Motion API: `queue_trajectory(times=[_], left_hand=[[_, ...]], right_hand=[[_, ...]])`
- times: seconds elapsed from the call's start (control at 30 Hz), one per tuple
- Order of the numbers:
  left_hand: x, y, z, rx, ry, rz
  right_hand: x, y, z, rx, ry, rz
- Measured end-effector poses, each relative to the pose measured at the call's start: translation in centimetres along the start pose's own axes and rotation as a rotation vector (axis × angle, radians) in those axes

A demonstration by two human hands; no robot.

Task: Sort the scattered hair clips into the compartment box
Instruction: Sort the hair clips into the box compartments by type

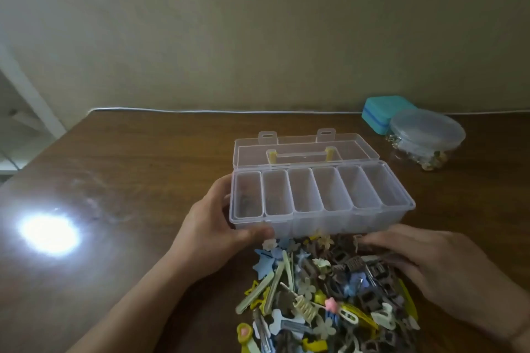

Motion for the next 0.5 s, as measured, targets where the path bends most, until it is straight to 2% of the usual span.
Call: queue_trajectory(times=[0.07,0.27,0.37,0.5], left_hand=[[-0.1,0.4,0.1,-0.003,0.002,0.016],[0.0,1.3,0.5,0.01,0.007,0.046],[0.0,1.6,0.7,-0.008,0.018,0.059],[0.0,1.9,0.6,-0.012,0.027,0.06]], right_hand=[[0.2,0.1,-0.1,-0.014,0.046,0.031],[1.4,1.4,0.7,-0.099,-0.041,0.056],[4.5,1.7,-1.5,-0.12,-0.064,0.168],[6.4,-2.3,-7.9,-0.064,-0.397,0.301]])
Point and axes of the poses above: each hand's wrist, its own y-axis away from the middle knuckle, its own x-axis out of the back of the hand, z = x × y, the point moved 8 cm from there along -y, towards the middle knuckle, and after that the axes turned 2 degrees about -y, right-handed, at the moved point
